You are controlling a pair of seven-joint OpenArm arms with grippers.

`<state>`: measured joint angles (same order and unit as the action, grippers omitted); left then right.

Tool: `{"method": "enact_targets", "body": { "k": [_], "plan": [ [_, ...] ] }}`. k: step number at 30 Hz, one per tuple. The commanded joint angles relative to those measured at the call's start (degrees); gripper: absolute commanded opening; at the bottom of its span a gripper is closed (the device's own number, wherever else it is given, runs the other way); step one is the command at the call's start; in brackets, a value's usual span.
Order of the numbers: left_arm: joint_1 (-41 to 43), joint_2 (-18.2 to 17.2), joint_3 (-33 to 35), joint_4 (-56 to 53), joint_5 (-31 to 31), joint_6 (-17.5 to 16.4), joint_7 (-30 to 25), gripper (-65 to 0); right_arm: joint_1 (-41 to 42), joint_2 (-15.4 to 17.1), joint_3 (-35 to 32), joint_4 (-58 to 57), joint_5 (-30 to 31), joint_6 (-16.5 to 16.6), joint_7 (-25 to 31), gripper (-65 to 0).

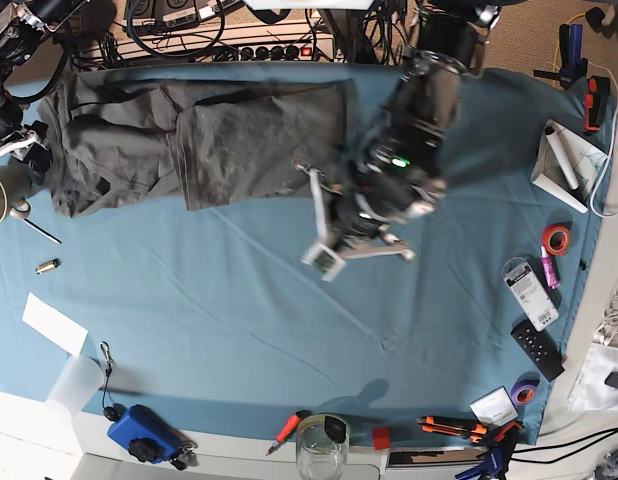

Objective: Fold the T-shirt properly
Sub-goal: 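Release the folded end and move the left gripper back to its side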

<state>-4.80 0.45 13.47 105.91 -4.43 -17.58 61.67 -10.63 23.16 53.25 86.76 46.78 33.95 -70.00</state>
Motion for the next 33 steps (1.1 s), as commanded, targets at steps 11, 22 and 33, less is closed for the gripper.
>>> {"method": "enact_targets", "body": {
  "k": [11,22,33],
  "plan": [
    [-0.9,-7.6,-16.2,1.1,-15.2,-1.9,3.8,-65.0,0.3,1.6,0.4,0.9,3.2,0.1,1.3,-40.9],
    [4.8,-15.1,-25.0,4.2,-23.3,-1.9,5.9,-65.0,0.3,1.6,0.4,0.9,4.8,0.1,1.0,-40.9],
    [12.0,-20.8,-36.7,7.8,-31.7,-5.0,6.2,-65.0,0.3,1.6,0.4,0.9,2.3,-2.9,-1.4,-40.9]
  ]
}}
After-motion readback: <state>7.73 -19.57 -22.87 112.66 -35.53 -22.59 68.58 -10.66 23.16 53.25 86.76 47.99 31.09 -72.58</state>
